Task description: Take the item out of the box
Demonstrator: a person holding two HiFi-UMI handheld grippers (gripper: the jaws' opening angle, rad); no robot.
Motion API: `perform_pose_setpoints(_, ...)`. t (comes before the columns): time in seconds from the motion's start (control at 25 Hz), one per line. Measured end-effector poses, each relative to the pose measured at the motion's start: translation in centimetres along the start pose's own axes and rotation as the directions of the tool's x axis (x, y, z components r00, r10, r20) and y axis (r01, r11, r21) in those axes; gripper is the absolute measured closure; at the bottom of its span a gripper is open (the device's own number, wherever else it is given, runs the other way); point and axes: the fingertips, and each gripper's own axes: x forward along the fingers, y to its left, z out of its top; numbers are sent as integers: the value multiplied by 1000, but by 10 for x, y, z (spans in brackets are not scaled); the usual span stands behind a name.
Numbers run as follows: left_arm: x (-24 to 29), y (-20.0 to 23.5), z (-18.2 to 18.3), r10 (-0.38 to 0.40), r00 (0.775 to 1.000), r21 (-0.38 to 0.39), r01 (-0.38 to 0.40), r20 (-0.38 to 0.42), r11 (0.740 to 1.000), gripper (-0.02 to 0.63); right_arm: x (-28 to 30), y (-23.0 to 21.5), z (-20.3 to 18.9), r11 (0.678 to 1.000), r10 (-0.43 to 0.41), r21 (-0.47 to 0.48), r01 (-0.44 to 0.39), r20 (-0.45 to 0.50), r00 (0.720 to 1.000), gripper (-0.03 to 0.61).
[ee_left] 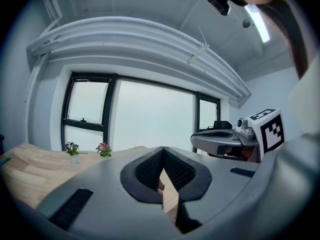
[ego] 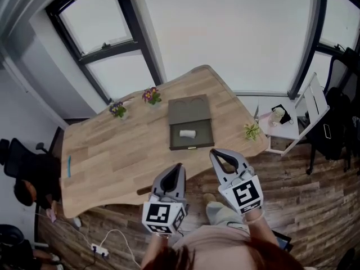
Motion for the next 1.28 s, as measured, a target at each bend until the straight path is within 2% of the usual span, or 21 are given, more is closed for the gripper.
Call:
perform_pose_setpoints(0.76, 90, 59, 3, 68, 997, -36, -70, -35, 997, 614, 96, -45, -27, 993, 117, -2, -117, -37, 992, 577)
perform_pose_setpoints(1.28, 129, 95, -3, 112, 992, -87, -117, -57, 989, 613, 156, -45, -71, 961, 275, 5, -277, -122, 954, 575)
